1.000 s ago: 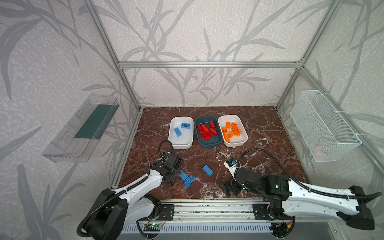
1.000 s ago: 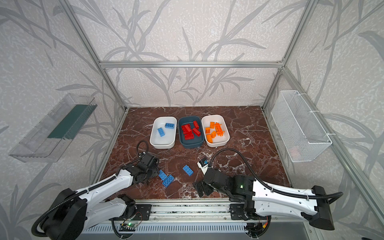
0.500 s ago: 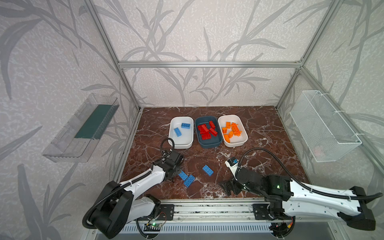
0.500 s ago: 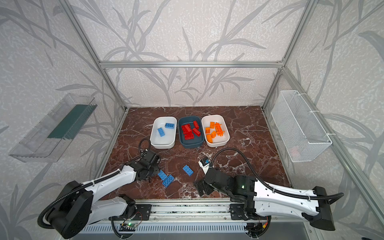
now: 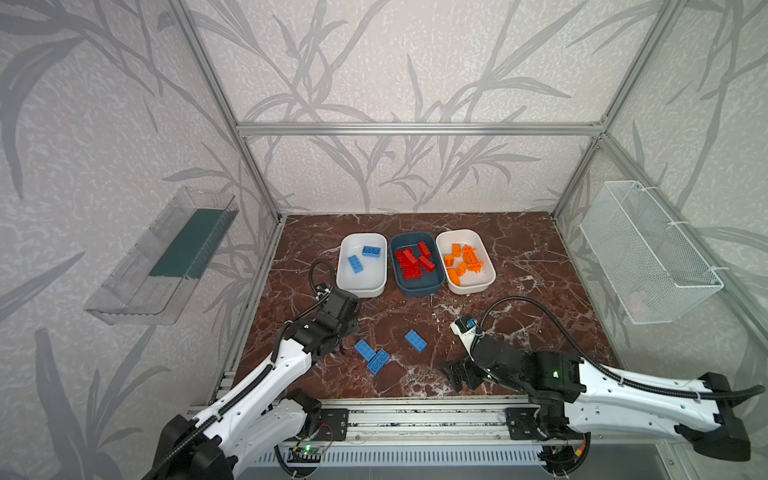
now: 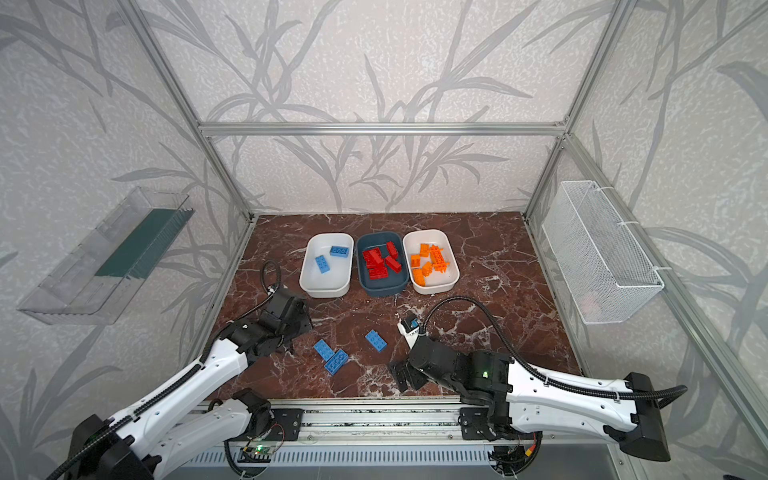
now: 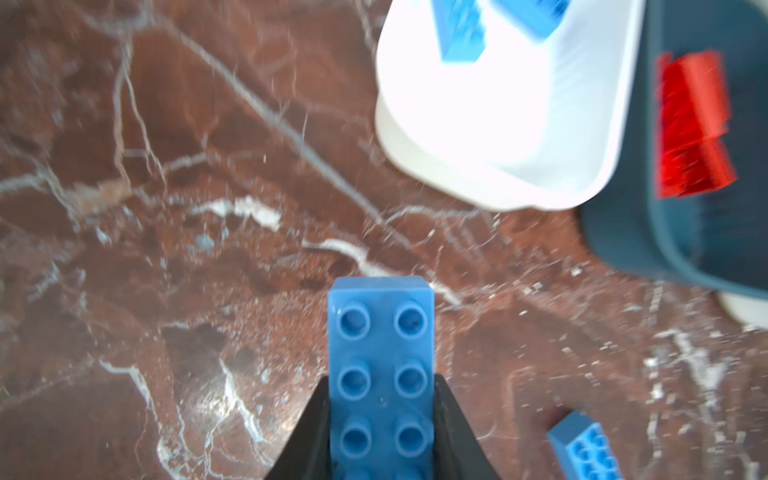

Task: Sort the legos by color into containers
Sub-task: 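Carry the blue brick into the white tub and release it, then lower the left gripper onto the remaining blue bricks near the robot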

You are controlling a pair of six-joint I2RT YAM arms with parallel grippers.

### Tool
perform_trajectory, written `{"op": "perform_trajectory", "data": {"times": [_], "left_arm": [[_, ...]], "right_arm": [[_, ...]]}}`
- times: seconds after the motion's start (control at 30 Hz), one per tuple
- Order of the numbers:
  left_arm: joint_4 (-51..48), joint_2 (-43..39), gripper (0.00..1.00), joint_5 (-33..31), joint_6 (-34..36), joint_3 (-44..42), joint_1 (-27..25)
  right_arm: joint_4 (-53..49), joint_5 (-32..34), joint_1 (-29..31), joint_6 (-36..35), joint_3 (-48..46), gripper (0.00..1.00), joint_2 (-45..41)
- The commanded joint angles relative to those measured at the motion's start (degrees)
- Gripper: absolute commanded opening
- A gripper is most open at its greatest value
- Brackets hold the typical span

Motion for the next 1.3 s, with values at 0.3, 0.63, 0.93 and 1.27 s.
{"op": "perform_trajectory", "data": {"times": [0.3, 0.63, 0.93, 1.27], "left_arm": [[2.78, 23.8, 0.31, -1.44, 5.86, 20.01, 4.14], [1.81, 47.18, 0.31, 6.6, 9.63, 38.73, 7.97], [-0.8, 61.15, 0.44, 9.23, 11.66, 51.28, 9.09], [0.35, 55.34, 0.74, 11.07, 10.78, 47.3, 8.94]], "right_arm": [[-0.26, 5.64, 0.43, -1.63, -2.34, 0.99, -4.14], [-1.77, 8.57, -0.38, -1.62, -3.15, 0.99, -6.32], [-0.76, 5.52, -3.45, -1.89, -2.52, 0.99, -4.01], [-1.72, 4.26, -3.97, -2.07, -1.25, 0.99, -3.55]]}}
